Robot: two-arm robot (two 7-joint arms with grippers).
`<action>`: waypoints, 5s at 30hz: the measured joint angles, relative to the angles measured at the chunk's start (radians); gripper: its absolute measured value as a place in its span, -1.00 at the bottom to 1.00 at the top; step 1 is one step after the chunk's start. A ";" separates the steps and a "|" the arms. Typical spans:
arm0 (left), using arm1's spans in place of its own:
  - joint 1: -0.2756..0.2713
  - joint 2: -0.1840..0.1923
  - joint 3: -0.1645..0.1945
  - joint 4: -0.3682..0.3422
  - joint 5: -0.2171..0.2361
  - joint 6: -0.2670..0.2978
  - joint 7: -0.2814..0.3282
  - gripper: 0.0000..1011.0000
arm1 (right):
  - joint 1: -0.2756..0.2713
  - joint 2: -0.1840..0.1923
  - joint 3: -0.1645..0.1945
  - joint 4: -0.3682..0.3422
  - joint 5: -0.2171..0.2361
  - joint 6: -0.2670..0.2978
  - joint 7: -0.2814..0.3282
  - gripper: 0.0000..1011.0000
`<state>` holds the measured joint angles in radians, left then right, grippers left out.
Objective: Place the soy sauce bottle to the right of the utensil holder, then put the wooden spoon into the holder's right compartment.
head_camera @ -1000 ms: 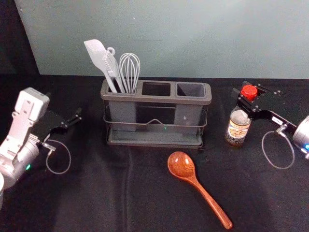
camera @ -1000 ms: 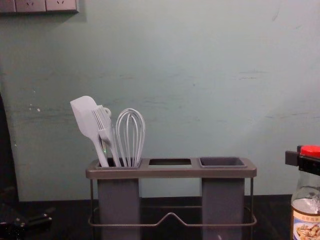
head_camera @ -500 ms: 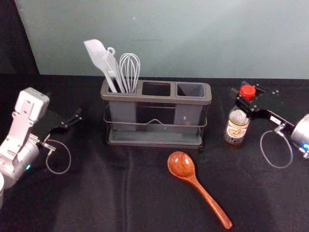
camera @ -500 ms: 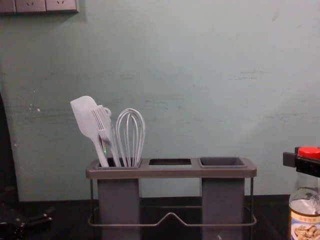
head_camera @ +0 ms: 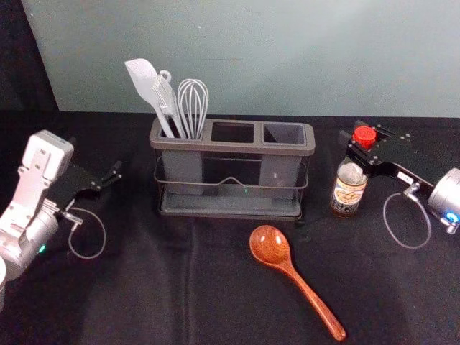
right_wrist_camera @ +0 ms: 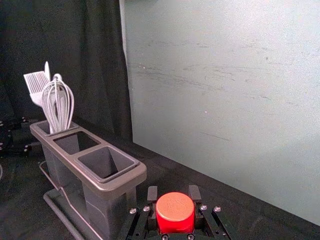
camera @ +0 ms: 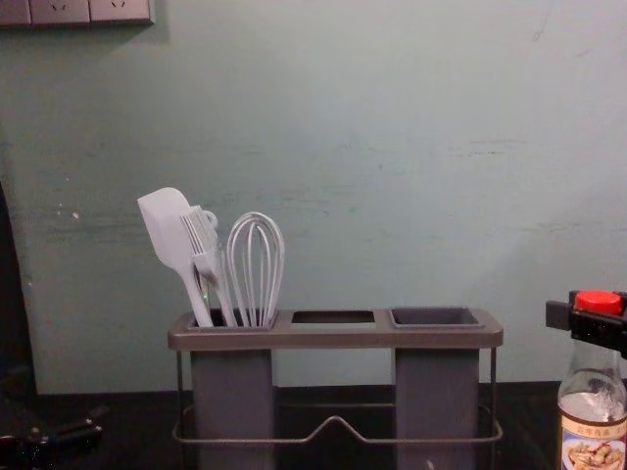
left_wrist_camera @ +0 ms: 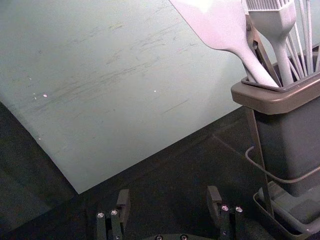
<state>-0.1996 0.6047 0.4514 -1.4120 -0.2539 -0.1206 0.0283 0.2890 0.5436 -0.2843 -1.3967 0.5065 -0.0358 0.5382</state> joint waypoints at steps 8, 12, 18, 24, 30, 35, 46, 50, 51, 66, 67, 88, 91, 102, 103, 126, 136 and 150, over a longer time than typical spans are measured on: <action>0.000 0.000 0.000 0.000 0.000 0.000 0.000 0.99 | 0.006 -0.007 -0.004 0.017 -0.005 -0.007 0.000 -0.25; 0.000 0.000 0.000 0.000 0.000 0.000 0.000 0.99 | 0.005 -0.007 -0.004 0.015 -0.005 -0.007 0.000 -0.25; 0.000 0.000 0.000 0.000 0.000 0.000 0.000 0.99 | 0.005 -0.006 -0.004 0.013 -0.005 -0.006 -0.001 -0.19; 0.000 0.000 0.000 0.000 0.000 0.000 0.000 0.99 | 0.004 -0.006 -0.003 0.011 -0.005 -0.005 -0.001 0.20; 0.000 0.000 0.000 0.000 0.000 0.000 0.000 0.99 | 0.003 -0.005 -0.003 0.011 -0.005 -0.005 -0.001 0.56; 0.000 0.000 0.000 0.000 0.000 0.000 0.000 0.99 | 0.003 -0.005 -0.002 0.010 -0.004 -0.004 -0.001 0.86; 0.000 0.000 0.000 0.000 0.000 0.000 0.000 0.99 | -0.007 0.008 0.004 -0.020 -0.021 -0.018 -0.014 0.98; 0.000 0.000 0.000 0.000 0.000 0.000 0.000 0.99 | -0.028 0.022 0.021 -0.073 -0.041 -0.022 -0.039 0.98; 0.000 0.000 0.000 0.000 0.000 0.000 0.000 0.99 | -0.031 0.024 0.024 -0.080 -0.044 -0.022 -0.043 0.98; 0.000 0.000 0.000 0.000 0.000 0.000 0.000 0.99 | -0.107 0.050 0.079 -0.261 -0.051 -0.025 -0.056 0.98; 0.000 0.000 0.000 0.000 0.000 0.000 0.000 0.99 | -0.111 0.051 0.081 -0.267 -0.048 -0.029 -0.051 0.98; 0.000 0.000 0.000 0.000 0.000 0.000 0.000 0.99 | -0.198 0.132 0.034 -0.534 0.106 0.193 -0.043 0.98; 0.000 0.000 0.000 0.000 0.000 0.000 0.000 0.99 | -0.202 0.136 0.004 -0.560 0.106 0.237 -0.062 0.98; 0.000 0.000 0.000 0.000 0.000 0.000 0.000 0.99 | -0.155 0.106 -0.143 -0.593 0.113 0.523 -0.202 0.98; 0.000 0.000 0.000 0.000 0.000 0.000 0.000 0.99 | -0.148 0.104 -0.153 -0.593 0.113 0.550 -0.216 0.98; 0.000 0.000 0.000 0.000 0.000 0.000 0.000 0.99 | -0.043 0.047 -0.278 -0.500 -0.001 0.867 -0.355 0.98; 0.000 0.000 0.000 0.000 0.000 0.000 0.000 0.99 | -0.027 0.025 -0.285 -0.436 -0.041 0.866 -0.344 0.98; 0.000 0.000 0.000 0.000 0.000 0.000 0.000 0.99 | 0.013 -0.031 -0.317 -0.327 -0.108 0.828 -0.322 0.98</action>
<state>-0.1995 0.6047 0.4514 -1.4120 -0.2539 -0.1205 0.0283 0.3021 0.5129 -0.6010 -1.7237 0.3987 0.7919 0.2161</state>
